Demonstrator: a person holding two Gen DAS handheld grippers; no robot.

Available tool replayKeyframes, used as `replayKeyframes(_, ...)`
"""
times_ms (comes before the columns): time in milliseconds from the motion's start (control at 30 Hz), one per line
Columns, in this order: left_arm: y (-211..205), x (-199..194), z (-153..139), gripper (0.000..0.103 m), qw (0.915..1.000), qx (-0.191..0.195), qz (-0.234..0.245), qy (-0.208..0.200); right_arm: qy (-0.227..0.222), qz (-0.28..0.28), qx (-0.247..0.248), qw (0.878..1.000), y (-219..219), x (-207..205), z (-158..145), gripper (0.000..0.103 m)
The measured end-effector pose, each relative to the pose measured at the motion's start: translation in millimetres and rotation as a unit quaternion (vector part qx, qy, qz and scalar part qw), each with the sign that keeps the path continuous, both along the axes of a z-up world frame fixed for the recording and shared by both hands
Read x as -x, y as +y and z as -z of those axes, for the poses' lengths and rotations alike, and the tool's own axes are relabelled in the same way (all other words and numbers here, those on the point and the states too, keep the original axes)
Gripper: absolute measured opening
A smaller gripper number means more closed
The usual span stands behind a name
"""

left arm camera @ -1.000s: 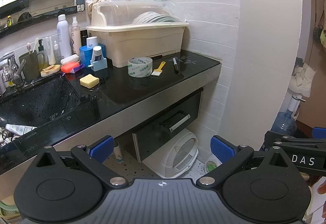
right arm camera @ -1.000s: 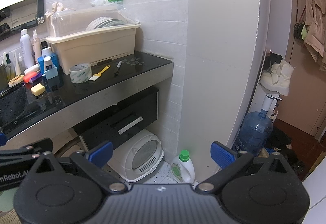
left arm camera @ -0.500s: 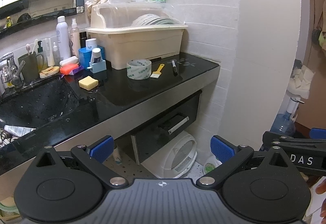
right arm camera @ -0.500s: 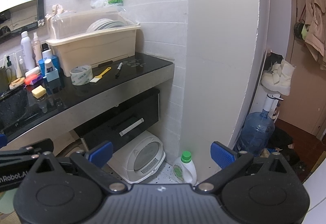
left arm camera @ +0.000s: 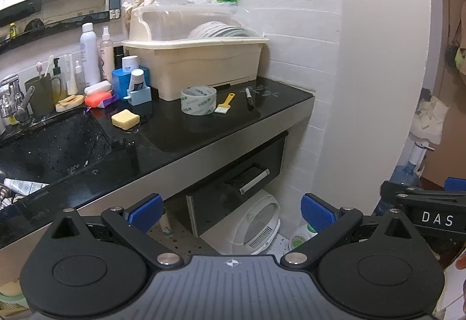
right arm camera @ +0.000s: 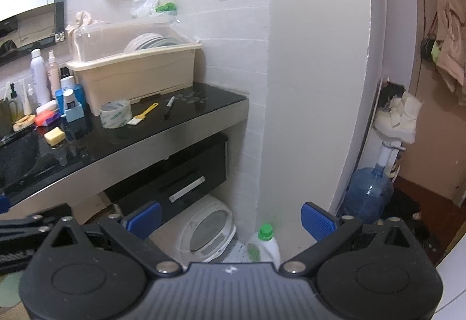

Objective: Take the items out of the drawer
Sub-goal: 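Move both tools toward the black drawer under the countertop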

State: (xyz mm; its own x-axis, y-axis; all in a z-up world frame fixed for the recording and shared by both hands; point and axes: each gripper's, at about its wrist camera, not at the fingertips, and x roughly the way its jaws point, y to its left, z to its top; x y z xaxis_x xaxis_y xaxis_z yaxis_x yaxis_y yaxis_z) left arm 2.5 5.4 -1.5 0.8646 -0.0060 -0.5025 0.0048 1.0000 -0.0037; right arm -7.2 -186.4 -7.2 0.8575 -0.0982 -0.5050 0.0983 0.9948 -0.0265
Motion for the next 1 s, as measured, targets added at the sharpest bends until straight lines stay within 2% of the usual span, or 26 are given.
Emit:
replayKeyframes(100, 1.6, -2.0, 2.5, 0.102, 1.0000, -0.002, -0.006, 0.000, -0.008, 0.012, 0.052, 0.999, 4.6, -6.5, 5.7, 0.102)
replayKeyframes(467, 0.0, -13.0, 24.3, 0.101, 0.9998, -0.018, -0.013, 0.001, -0.001, -0.006, 0.050, 0.999, -2.2, -34.0, 25.2, 0.103)
replayKeyframes(500, 1.2, -14.5, 26.7, 0.101, 0.9998, -0.013, -0.016, 0.002, -0.007, -0.001, 0.045, 0.999, 2.6, -21.8, 28.5, 0.103)
replayKeyframes(700, 7.1, -20.9, 36.6, 0.101, 0.9986, 0.003, -0.052, -0.011, 0.023, -0.017, 0.018, 0.999, -5.4, -36.4, 34.3, 0.103)
replayKeyframes(833, 18.1, -23.5, 43.4, 0.101, 0.9961, 0.053, -0.069, -0.015, 0.046, -0.030, 0.004, 0.998, -10.2, -47.1, 38.1, 0.101)
replayKeyframes(933, 16.5, -24.8, 48.3, 0.101, 0.9966, 0.037, -0.070, -0.021, 0.060, -0.036, -0.022, 0.997, -12.9, -50.2, 46.5, 0.101)
replayKeyframes(1000, 16.0, -26.5, 50.9, 0.101, 0.9971, 0.026, -0.068, -0.024, 0.051, -0.032, -0.001, 0.998, -9.2, -50.3, 49.4, 0.101)
